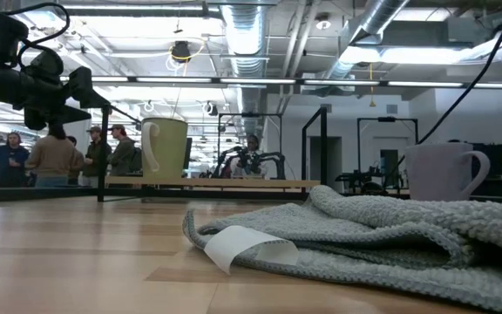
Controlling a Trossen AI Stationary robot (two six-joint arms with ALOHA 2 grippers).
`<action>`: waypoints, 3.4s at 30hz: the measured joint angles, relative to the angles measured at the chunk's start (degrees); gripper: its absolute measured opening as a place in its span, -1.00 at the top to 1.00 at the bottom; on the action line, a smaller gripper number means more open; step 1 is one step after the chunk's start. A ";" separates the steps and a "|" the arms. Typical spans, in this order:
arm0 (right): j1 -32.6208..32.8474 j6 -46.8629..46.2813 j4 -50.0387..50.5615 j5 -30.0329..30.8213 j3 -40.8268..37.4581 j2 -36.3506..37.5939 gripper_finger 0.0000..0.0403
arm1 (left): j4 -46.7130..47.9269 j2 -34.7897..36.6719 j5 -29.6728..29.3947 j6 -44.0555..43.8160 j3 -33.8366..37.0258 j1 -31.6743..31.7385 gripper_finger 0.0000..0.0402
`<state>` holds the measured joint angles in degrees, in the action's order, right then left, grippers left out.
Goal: Stack small to large cups/mugs on shelf
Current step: Put the green mug with white handle on the shelf
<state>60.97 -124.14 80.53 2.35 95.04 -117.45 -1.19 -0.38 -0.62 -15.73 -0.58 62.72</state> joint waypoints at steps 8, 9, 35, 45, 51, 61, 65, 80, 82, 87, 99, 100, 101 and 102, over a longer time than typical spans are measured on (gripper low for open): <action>-0.02 -0.10 -0.06 -0.02 0.00 0.02 0.47 | 0.00 0.01 0.00 0.02 0.00 0.00 -0.52; -0.02 -0.09 -0.07 -0.02 0.00 0.02 0.49 | -0.02 0.02 0.00 0.02 0.00 0.00 -0.52; -2.22 3.84 0.88 0.04 0.02 0.22 0.64 | 0.00 0.00 0.00 0.02 0.00 0.00 -0.52; -5.21 9.24 2.68 1.32 2.83 0.24 0.64 | -0.01 0.01 0.00 0.02 0.00 0.00 -0.52; -6.36 9.26 6.20 2.41 5.89 0.24 0.64 | 0.00 0.01 0.00 0.02 0.00 0.00 -0.52; -12.47 18.96 9.47 7.14 12.04 0.28 0.64 | -0.02 0.00 0.00 0.02 0.00 0.00 -0.52; -16.33 25.80 9.46 9.94 13.98 0.28 0.64 | -0.02 0.00 0.00 0.02 0.00 0.00 -0.52; -35.84 52.09 8.72 17.72 18.27 0.26 0.64 | 0.00 0.00 0.00 0.02 0.00 0.00 -0.52; -38.63 55.47 7.35 18.35 19.22 0.26 0.64 | 0.00 0.02 0.00 0.02 0.00 0.00 -0.52; -45.08 63.57 3.26 18.93 22.12 0.24 0.64 | 0.00 0.00 0.00 0.02 0.00 0.00 -0.52; -61.11 77.96 -11.09 18.82 23.39 0.24 0.64 | 0.00 0.01 0.00 0.02 0.00 0.00 -0.52; -62.24 78.85 -12.49 18.80 23.39 0.24 0.64 | -0.02 0.00 0.00 0.02 0.00 0.00 -0.52; -63.28 79.47 -13.53 18.80 23.39 0.24 0.64 | -0.01 0.01 0.00 0.02 -0.01 0.00 -0.52; -64.24 80.10 -14.26 18.80 23.39 0.24 0.64 | -0.01 0.01 0.00 0.02 0.00 0.00 -0.52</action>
<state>-3.27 -44.04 66.27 21.15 118.43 -117.21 -1.20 -0.37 -0.62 -15.70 -0.58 62.72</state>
